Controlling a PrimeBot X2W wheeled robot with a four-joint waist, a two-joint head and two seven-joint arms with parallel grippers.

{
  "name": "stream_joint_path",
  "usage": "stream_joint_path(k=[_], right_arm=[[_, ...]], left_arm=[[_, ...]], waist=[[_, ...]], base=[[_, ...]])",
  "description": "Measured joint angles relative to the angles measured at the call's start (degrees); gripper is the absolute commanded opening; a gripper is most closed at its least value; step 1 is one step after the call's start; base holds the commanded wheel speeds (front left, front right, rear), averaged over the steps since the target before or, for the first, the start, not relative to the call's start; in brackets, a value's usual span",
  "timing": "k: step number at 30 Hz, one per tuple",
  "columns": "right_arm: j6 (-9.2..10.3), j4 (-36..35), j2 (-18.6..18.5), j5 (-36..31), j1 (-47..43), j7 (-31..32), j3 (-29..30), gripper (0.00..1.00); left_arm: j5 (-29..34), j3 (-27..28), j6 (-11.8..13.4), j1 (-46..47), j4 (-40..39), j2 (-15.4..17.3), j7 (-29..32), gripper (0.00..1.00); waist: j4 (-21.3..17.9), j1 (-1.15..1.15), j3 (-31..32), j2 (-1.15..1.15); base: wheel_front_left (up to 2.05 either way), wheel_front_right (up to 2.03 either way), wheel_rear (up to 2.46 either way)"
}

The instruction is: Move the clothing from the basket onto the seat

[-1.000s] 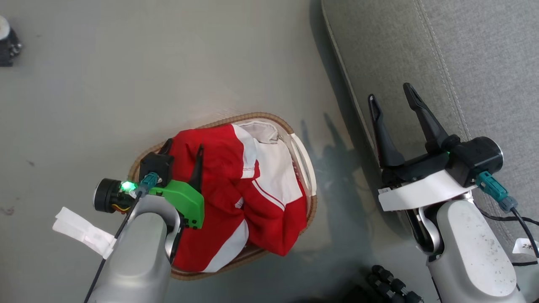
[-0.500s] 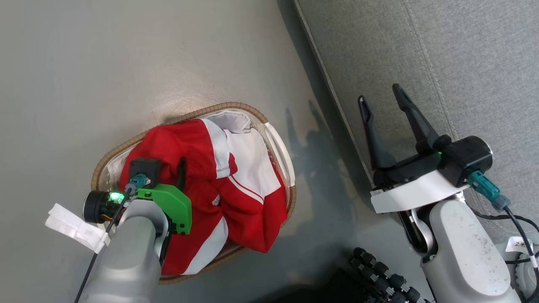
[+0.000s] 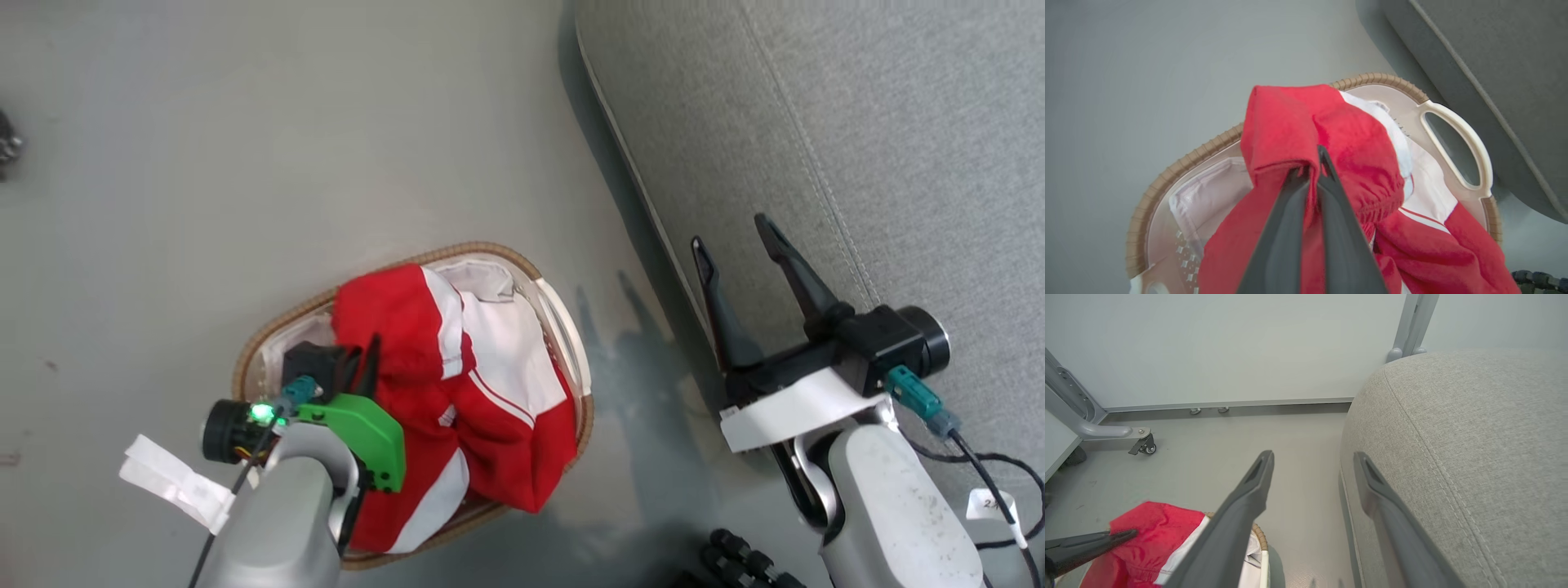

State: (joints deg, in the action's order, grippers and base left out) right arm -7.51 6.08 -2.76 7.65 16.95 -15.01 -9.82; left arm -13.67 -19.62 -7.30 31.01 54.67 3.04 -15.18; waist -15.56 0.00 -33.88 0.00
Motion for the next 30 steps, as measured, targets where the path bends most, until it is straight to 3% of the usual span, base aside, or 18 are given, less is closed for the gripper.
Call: stream_joint_path(k=[8, 14, 23, 30], right_arm=[[0.0, 1.8, 0.0, -2.4, -3.3, 0.0, 1.8, 1.0], [0.0, 3.1, 0.0, -3.5, -7.0, 0.0, 3.2, 1.0], [0.0, 4.1, 0.0, -4.6, -13.1, 0.0, 4.0, 1.0], [0.0, 3.7, 0.0, -5.0, -14.6, 0.0, 3.5, 1.0]], left_arm=[[-3.1, -5.1, 0.0, -4.9, -10.4, 0.1, 0.0, 0.0], [-3.4, -9.1, 0.0, -7.5, -18.2, 2.1, 0.0, 0.0], [-4.3, -17.3, 0.0, -6.7, -28.3, 8.8, 0.0, 0.0], [-4.4, -23.8, -0.1, 1.0, -33.8, 14.0, 0.1, 0.0]], waist=[[2.6, 0.0, 7.6, 0.0], [4.5, 0.0, 14.1, 0.0], [7.1, 0.0, 24.7, 0.0], [8.9, 0.01, 31.3, 0.0]], base=[[0.0, 0.0, 0.0], [0.0, 0.0, 0.0], [0.0, 0.0, 0.0], [0.0, 0.0, 0.0]])
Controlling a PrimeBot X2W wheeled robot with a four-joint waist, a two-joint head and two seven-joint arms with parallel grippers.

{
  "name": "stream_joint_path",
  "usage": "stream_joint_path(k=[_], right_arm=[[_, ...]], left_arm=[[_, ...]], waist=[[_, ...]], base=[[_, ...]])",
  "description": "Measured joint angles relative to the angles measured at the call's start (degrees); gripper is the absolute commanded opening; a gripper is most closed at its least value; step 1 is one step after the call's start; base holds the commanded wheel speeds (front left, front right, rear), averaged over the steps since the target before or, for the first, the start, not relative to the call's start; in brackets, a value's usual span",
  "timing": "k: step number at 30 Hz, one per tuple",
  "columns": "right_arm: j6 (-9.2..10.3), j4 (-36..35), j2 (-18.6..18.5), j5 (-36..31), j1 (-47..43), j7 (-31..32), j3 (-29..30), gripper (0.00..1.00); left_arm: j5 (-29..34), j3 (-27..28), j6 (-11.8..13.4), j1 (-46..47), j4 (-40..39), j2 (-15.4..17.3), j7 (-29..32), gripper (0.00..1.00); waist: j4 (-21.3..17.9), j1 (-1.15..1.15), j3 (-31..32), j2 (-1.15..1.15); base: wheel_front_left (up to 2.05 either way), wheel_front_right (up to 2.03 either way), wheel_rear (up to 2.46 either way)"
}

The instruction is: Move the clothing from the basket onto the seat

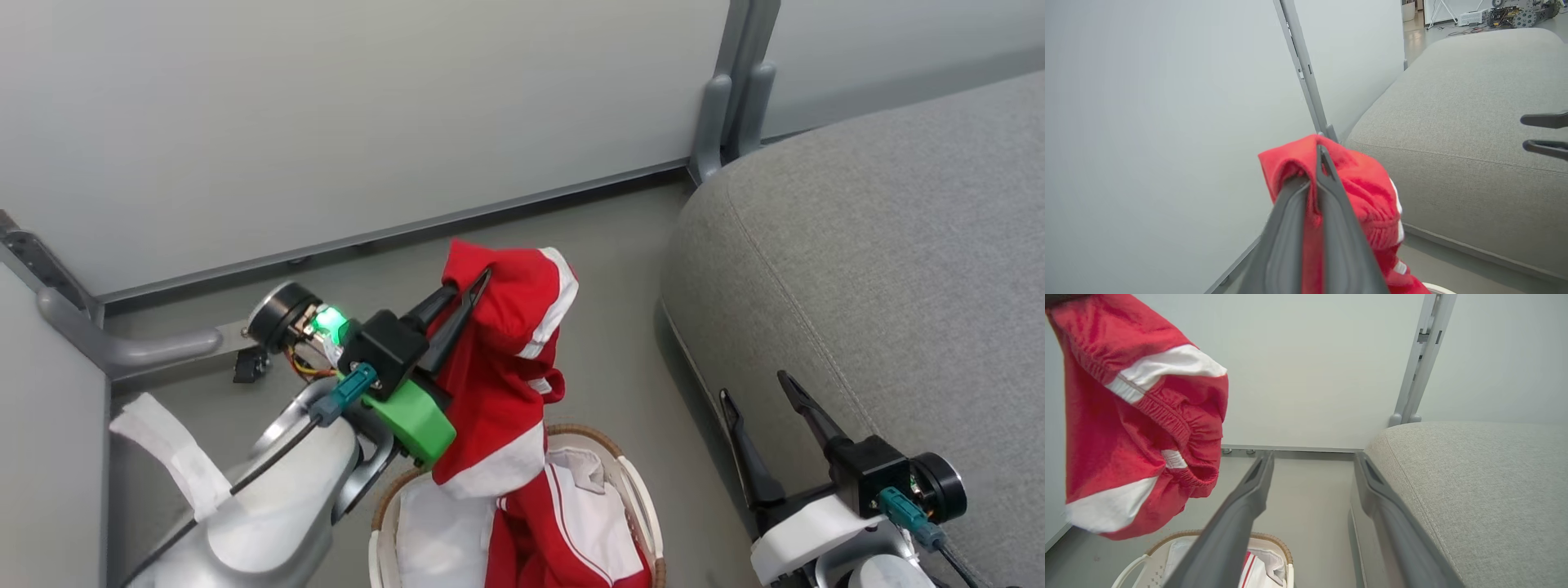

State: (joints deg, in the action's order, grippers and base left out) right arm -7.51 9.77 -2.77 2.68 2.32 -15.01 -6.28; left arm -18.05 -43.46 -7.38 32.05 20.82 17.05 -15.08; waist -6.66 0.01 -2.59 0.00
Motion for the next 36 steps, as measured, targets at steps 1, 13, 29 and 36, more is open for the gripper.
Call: stream_joint_path(k=[1, 13, 29, 36], right_arm=[[0.0, -0.3, 0.0, -0.2, 0.0, 0.0, -0.4, 1.0], [0.0, -1.7, 0.0, -1.9, 2.7, 0.0, -4.7, 1.0], [0.0, 3.2, 0.0, -5.9, 11.4, -0.1, -13.8, 1.0], [0.0, 9.9, 0.0, -6.7, 15.4, -0.1, -17.0, 1.0]], left_arm=[[0.0, -1.5, 0.0, 2.8, -0.8, 0.9, 0.5, 0.0], [-1.4, -7.8, 0.0, 16.4, -4.1, 4.0, 2.9, 0.0], [-2.6, -12.6, 0.0, 22.8, -4.0, 1.5, 1.6, 0.0], [-2.8, -14.5, 0.0, 22.8, -4.2, -0.2, 1.0, 0.0]], waist=[[0.6, 0.0, 1.3, 0.0], [2.8, 0.0, 3.8, 0.0], [4.0, 0.0, 4.1, 0.0], [4.7, 0.0, 4.3, 0.0]], base=[[0.0, 0.0, 0.0], [0.0, 0.0, 0.0], [0.0, 0.0, 0.0], [0.0, 0.0, 0.0]])
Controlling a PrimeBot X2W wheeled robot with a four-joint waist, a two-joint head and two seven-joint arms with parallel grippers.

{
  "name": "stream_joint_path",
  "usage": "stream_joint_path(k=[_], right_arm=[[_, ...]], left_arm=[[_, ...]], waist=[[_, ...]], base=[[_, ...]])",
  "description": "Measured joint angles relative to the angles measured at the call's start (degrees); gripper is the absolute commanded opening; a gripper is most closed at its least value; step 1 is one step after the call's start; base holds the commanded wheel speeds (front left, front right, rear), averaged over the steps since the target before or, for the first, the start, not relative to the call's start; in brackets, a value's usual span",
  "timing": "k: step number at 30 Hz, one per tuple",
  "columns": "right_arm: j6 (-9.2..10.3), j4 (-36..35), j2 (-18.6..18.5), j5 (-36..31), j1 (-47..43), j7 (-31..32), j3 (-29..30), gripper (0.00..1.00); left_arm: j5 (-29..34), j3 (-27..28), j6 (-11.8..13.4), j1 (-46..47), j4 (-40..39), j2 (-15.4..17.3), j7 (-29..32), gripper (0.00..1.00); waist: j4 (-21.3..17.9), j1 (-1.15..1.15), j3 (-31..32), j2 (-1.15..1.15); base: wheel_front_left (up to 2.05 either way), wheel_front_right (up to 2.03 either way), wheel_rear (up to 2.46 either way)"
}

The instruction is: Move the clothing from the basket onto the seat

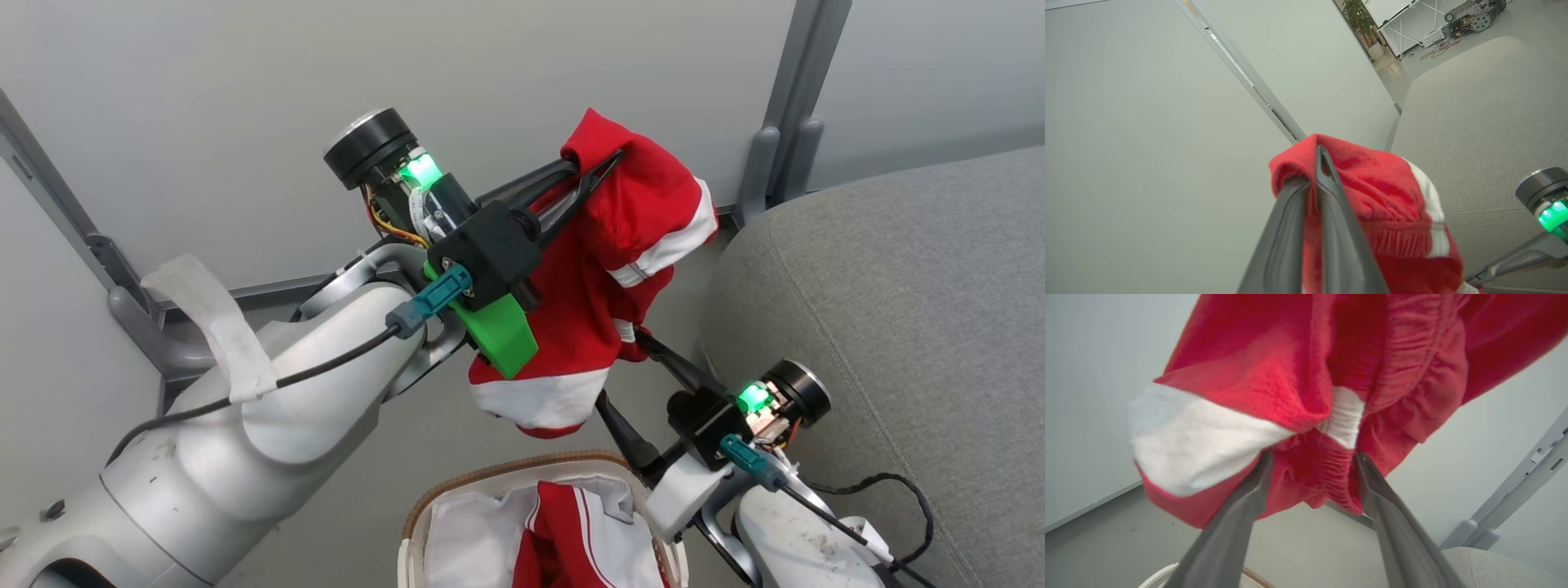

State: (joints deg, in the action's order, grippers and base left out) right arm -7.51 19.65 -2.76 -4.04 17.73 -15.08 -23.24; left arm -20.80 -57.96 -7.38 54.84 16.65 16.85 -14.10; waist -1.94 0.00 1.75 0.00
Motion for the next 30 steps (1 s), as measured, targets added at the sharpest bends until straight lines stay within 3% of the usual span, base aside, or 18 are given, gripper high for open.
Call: stream_joint_path(k=[10, 20, 21, 22, 27, 30], right_arm=[[-0.01, 7.6, 0.0, 4.4, 7.0, 0.0, -9.4, 1.0], [-0.01, 9.7, 0.0, 7.0, 11.7, 0.0, -11.8, 1.0], [-0.01, 9.7, 0.0, 7.3, 12.0, 0.0, -12.0, 0.67], [-0.01, 9.7, 0.0, 7.4, 12.2, 0.0, -12.1, 0.46], [-0.01, 9.1, 0.0, 7.6, 12.3, 0.0, -12.4, 0.12], [-0.01, 8.2, 0.0, 7.6, 12.0, 0.0, -12.3, 0.0]], left_arm=[[-0.8, -1.9, 0.0, 0.6, -0.7, -1.4, -0.2, 0.0], [-1.8, -2.2, 0.0, 1.0, -1.3, -2.3, -0.6, 0.0], [-2.0, -2.2, 0.0, 1.0, -1.3, -2.4, -0.6, 0.0], [-2.2, -2.2, 0.0, 1.0, -1.2, -2.4, -0.6, 0.0], [-3.8, -1.3, 0.2, 0.3, 0.3, -2.1, -0.7, 0.0], [-4.4, -0.8, 0.3, -0.7, 1.8, -1.6, -0.7, 0.0]], waist=[[0.5, 0.0, 0.2, 0.0], [1.7, 0.0, 0.1, 0.0], [1.8, 0.0, 0.1, 0.0], [1.9, 0.0, 0.0, 0.0], [2.2, 0.0, -0.1, 0.0], [2.1, 0.0, -0.2, 0.0]], base=[[0.0, 0.0, 0.0], [0.0, 0.0, 0.0], [0.0, 0.0, 0.0], [0.0, 0.0, 0.0], [0.0, 0.0, 0.0], [0.0, 0.0, 0.0]])
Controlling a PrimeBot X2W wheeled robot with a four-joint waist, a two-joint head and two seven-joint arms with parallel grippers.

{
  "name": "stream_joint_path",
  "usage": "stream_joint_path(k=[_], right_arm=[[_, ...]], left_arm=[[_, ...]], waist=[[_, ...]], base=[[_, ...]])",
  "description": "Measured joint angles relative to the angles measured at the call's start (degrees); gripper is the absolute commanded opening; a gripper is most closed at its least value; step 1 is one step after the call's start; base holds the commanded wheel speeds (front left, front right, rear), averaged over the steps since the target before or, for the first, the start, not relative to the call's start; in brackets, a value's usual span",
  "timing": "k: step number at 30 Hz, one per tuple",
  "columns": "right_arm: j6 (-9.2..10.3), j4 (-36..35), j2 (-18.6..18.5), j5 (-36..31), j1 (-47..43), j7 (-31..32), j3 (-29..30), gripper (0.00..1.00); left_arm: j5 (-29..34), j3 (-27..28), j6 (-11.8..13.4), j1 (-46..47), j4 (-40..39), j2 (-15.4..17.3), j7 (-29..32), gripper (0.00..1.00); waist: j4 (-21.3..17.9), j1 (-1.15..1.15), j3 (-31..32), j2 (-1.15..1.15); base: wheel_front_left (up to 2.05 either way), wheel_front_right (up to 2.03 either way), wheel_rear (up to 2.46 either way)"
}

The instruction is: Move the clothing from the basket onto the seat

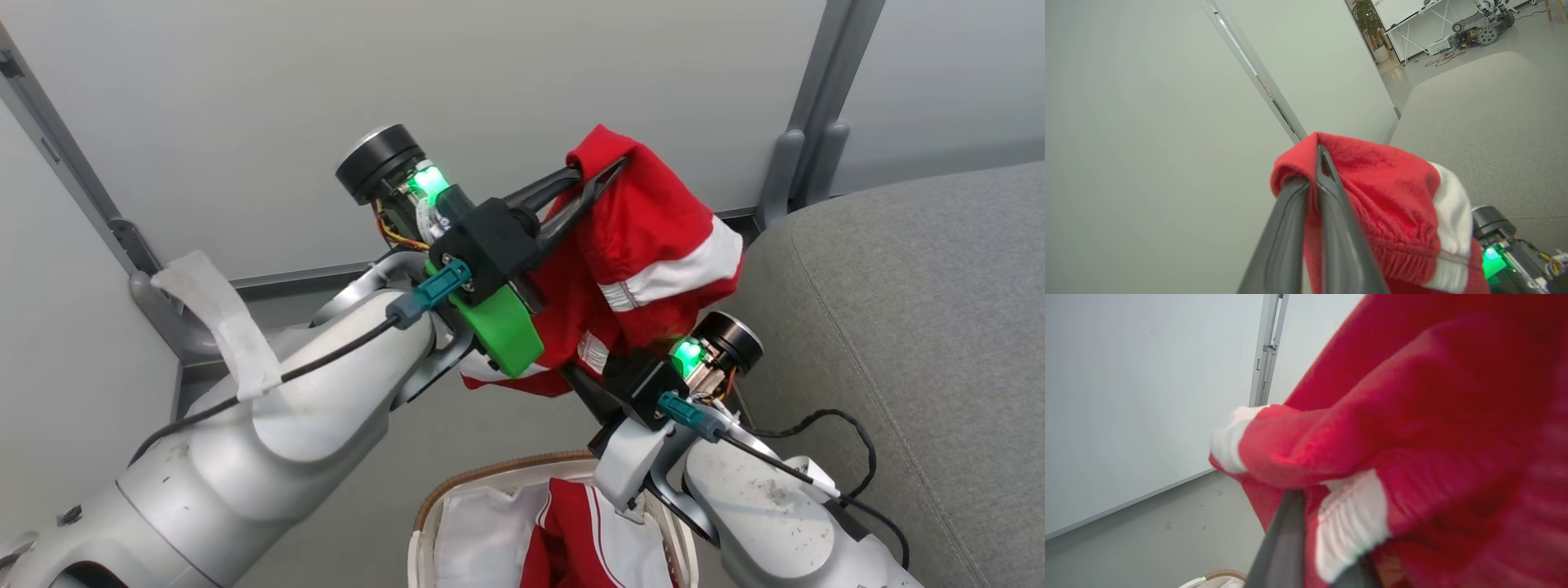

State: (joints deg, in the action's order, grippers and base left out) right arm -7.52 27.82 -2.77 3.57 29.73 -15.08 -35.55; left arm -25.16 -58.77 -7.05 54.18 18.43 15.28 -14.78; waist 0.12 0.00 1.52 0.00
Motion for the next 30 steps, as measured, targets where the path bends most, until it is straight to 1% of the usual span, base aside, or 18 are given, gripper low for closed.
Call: stream_joint_path(k=[5, 10, 11, 12, 13, 14, 15, 22, 30], right_arm=[[0.0, -2.0, 0.0, -0.2, -1.7, 0.0, 1.2, 0.0], [0.0, -4.3, 0.0, -0.9, -3.6, 0.0, 3.9, 0.0], [0.0, -4.8, 0.0, -1.1, -3.9, 0.0, 4.6, 0.0], [0.0, -5.3, 0.0, -1.1, -4.3, 0.0, 5.0, 0.0], [0.0, -5.8, 0.0, -1.1, -4.6, 0.0, 5.6, 0.0], [0.0, -6.3, 0.0, -1.1, -4.9, 0.0, 6.1, 0.0], [0.0, -7.0, 0.0, -1.1, -5.3, 0.0, 6.7, 0.0], [0.0, -9.7, 0.0, -1.9, -6.9, 0.0, 10.1, 0.0], [0.0, -11.1, 0.0, -3.0, -8.8, 0.0, 14.3, 0.0]], left_arm=[[-1.5, 1.6, 0.5, -1.5, 2.6, 0.8, -0.1, 0.0], [-6.7, 4.8, 0.5, -4.4, 4.5, 0.5, -0.2, 0.0], [-7.0, 5.1, 0.5, -4.8, 4.7, 0.4, -0.2, 0.04], [-7.2, 5.5, 0.5, -5.2, 4.7, 0.2, -0.2, 0.22], [-7.6, 6.3, 0.5, -6.0, 4.4, -0.1, -0.2, 0.45], [-7.9, 7.2, 0.5, -6.9, 4.2, -0.3, -0.2, 0.9], [-8.1, 7.9, 0.5, -7.8, 3.9, -0.6, -0.2, 1.0], [-6.9, 12.6, 1.1, -15.2, 2.7, -2.4, -0.3, 1.0], [-2.7, 19.0, 1.0, -26.3, 0.0, -6.6, -0.4, 1.0]], waist=[[-0.5, 0.0, -0.2, 0.0], [-1.2, 0.0, -0.5, 0.0], [-1.3, 0.0, -0.6, 0.0], [-1.4, 0.0, -0.6, 0.0], [-1.4, 0.0, -0.7, 0.0], [-1.5, 0.0, -0.8, 0.0], [-1.5, 0.0, -0.8, 0.0], [-1.4, 0.0, -1.1, 0.0], [-0.7, 0.0, -1.1, 0.0]], base=[[0.0, 0.0, 0.0], [0.0, 0.0, 0.0], [0.0, 0.0, 0.0], [0.0, 0.0, 0.0], [0.0, 0.0, 0.0], [0.0, 0.0, 0.0], [0.0, 0.0, 0.0], [0.0, 0.0, 0.0], [0.0, 0.0, 0.0]])
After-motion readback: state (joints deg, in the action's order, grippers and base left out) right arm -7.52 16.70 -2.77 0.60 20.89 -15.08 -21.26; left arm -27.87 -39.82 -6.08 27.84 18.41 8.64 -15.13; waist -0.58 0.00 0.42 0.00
